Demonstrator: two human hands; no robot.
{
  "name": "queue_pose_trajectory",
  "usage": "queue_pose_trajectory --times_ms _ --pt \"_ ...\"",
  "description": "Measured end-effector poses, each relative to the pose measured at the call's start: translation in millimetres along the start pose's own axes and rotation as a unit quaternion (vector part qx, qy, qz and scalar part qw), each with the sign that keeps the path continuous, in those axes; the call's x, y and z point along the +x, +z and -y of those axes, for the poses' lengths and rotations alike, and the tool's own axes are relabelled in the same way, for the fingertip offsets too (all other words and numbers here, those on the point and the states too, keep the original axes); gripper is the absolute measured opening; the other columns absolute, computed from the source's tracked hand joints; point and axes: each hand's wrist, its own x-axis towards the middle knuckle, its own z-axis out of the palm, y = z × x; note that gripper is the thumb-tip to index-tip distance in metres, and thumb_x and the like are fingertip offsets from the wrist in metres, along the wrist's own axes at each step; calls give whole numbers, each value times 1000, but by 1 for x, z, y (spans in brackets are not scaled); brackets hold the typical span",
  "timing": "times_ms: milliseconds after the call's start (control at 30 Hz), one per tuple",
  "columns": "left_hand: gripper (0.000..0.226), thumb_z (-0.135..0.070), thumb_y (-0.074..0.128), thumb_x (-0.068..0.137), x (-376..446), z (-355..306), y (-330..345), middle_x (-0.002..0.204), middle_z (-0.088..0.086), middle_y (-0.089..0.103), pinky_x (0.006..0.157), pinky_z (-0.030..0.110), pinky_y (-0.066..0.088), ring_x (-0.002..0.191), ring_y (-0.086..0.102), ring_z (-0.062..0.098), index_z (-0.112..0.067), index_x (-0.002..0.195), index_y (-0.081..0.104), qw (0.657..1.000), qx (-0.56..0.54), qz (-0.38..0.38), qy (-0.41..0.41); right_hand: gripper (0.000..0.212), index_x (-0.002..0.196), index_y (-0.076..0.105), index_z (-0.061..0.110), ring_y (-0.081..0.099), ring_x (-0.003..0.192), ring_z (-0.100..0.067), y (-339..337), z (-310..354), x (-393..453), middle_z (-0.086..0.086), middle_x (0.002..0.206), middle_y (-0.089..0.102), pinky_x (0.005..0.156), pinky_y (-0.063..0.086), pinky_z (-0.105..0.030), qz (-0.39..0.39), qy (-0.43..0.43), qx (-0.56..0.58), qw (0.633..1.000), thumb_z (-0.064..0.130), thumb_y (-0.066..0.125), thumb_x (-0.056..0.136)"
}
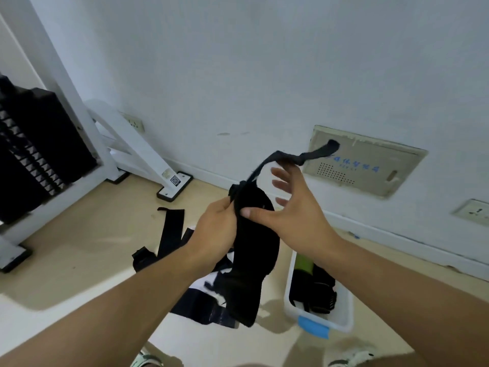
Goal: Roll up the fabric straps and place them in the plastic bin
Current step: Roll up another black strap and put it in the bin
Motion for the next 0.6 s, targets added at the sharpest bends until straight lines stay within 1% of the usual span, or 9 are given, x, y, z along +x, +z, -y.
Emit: queue_pose_trajectory --times_ms 67,133,167,200,233,300,367,500,600 --pt "32 -32 47 108 -2 -3 0 80 -5 79 59 16 54 72 76 8 -23 100 76 998 35 56 -6 120 155 17 47 40 140 0 -10 -1 3 17 158 36 114 40 -31 59 28 36 997 28 95 66" --pt "31 -27 46 108 -4 -5 1 71 -10 77 53 12 51 63 73 2 -23 96 75 990 79 113 -15 122 154 18 52 50 131 6 -20 -3 6 16 149 50 102 48 -20 110 46 78 990 21 95 66" --pt "31 -25 46 108 -5 -5 2 68 -11 75 54 16 53 61 71 2 -21 93 74 987 99 127 -20 118 154 22 50 59 122 5 -23 -2 8 14 139 60 94 51 -16 123 57 94 986 19 94 67" --pt "31 -24 47 107 -4 -3 4 68 -11 73 59 23 56 63 70 5 -18 92 74 984 114 134 -22 110 153 29 46 65 115 -1 -26 -3 9 10 129 68 93 53 -18 121 64 106 985 17 93 68" --pt "31 -24 47 106 -4 -1 5 68 -10 71 67 32 58 66 69 9 -15 91 73 983 121 136 -21 99 150 38 40 69 110 -9 -27 -5 12 5 119 73 97 54 -26 103 65 117 986 15 91 71" --pt "30 -28 49 106 -2 2 8 69 -7 70 72 35 56 68 68 13 -15 94 72 986 108 127 -17 73 139 52 30 73 104 -20 -30 -8 16 -4 109 76 102 54 -41 56 47 148 986 8 85 77" --pt "29 -34 48 107 2 5 8 75 1 73 75 37 59 70 72 19 -18 102 71 993 69 90 -13 60 133 58 25 74 102 -22 -33 -6 17 -4 110 76 98 57 -39 30 27 180 983 0 79 83" --pt "29 -31 44 110 15 9 -1 101 7 78 82 47 64 90 77 24 -26 118 71 999 -26 10 -22 62 136 57 25 73 106 -18 -40 -4 13 5 123 72 92 59 -34 39 3 199 979 -8 72 86" --pt "27 -26 48 109 19 9 -7 112 9 77 81 45 65 98 76 29 -18 119 73 997 -75 -11 -22 75 142 51 28 71 108 -17 -48 -9 14 4 127 70 90 57 -29 68 -5 194 979 -15 69 84"
